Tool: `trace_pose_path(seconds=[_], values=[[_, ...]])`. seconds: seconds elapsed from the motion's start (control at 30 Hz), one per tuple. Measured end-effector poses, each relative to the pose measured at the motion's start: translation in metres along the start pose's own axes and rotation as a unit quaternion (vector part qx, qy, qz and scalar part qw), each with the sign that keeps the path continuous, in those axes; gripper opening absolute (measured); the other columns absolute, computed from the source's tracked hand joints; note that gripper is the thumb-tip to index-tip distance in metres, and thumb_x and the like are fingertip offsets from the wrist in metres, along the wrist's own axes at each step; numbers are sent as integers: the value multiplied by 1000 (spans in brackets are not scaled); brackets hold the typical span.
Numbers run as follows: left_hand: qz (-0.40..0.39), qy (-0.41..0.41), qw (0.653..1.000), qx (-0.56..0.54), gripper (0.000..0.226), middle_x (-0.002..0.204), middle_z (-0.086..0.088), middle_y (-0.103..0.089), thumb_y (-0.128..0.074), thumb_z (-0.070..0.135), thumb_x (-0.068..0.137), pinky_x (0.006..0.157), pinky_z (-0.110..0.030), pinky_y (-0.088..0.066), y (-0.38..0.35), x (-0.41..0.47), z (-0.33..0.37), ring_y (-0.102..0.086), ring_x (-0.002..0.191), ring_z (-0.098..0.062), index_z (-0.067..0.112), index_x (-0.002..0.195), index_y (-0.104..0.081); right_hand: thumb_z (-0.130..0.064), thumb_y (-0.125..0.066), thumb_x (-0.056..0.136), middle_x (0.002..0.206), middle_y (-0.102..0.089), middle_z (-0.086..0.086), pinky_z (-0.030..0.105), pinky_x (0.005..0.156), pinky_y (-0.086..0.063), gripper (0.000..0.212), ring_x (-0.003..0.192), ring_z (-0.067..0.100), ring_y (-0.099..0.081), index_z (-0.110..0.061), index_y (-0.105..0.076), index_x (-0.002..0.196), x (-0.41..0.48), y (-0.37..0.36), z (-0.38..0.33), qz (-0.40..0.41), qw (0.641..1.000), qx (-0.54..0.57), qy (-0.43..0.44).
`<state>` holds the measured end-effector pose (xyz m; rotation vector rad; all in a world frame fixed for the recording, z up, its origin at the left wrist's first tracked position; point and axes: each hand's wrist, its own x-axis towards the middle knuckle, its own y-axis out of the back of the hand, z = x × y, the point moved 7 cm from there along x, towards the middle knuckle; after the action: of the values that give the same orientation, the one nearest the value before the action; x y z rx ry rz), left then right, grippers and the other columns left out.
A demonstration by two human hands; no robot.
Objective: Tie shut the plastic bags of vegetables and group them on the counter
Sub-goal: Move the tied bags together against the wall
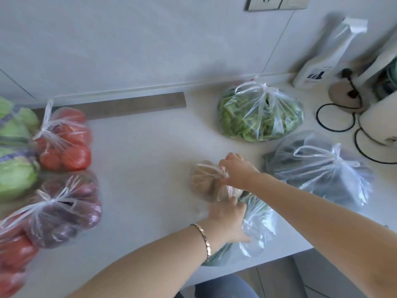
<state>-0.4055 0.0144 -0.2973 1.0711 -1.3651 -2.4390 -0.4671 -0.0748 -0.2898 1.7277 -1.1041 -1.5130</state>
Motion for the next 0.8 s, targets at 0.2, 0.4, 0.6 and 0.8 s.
trace_pose_path(seconds=[0.2, 0.4, 0.6, 0.8], values=[[23, 8, 998, -52, 18, 100, -12, -64, -51, 11, 87, 73, -32, -47, 8, -2, -19, -61, 88, -28, 5, 103, -56, -26, -50, 85, 97, -58, 7, 31, 72, -42, 23, 94, 25, -55, -11, -57, 102, 15, 11, -5, -16, 997, -66, 34], [192, 93, 945, -249, 32, 50, 8, -34, -45, 17, 83, 45, -16, -23, 63, -61, -89, -33, 47, -9, 22, 54, -32, -12, -51, 82, 65, -42, -3, 27, 56, -35, 10, 68, 21, -48, -10, -53, 92, 28, 26, 8, 39, 991, 127, -19], [408, 177, 856, -263, 31, 45, 4, -29, -39, 29, 80, 44, -24, -21, 135, -119, -182, -26, 44, -12, 19, 52, -29, -12, -56, 80, 62, -46, 7, 30, 60, -37, 36, 66, 26, -46, -17, -31, 53, 53, 73, -19, 140, 958, 241, -68], [448, 210, 823, -279, 22, 49, 5, -35, -36, 23, 88, 43, -20, -24, 171, -121, -274, -30, 43, -11, 19, 70, -49, -13, -57, 80, 76, -53, 10, 29, 61, -36, 30, 71, 25, -48, -17, -37, 59, 100, 104, -95, 140, 958, 246, -30]])
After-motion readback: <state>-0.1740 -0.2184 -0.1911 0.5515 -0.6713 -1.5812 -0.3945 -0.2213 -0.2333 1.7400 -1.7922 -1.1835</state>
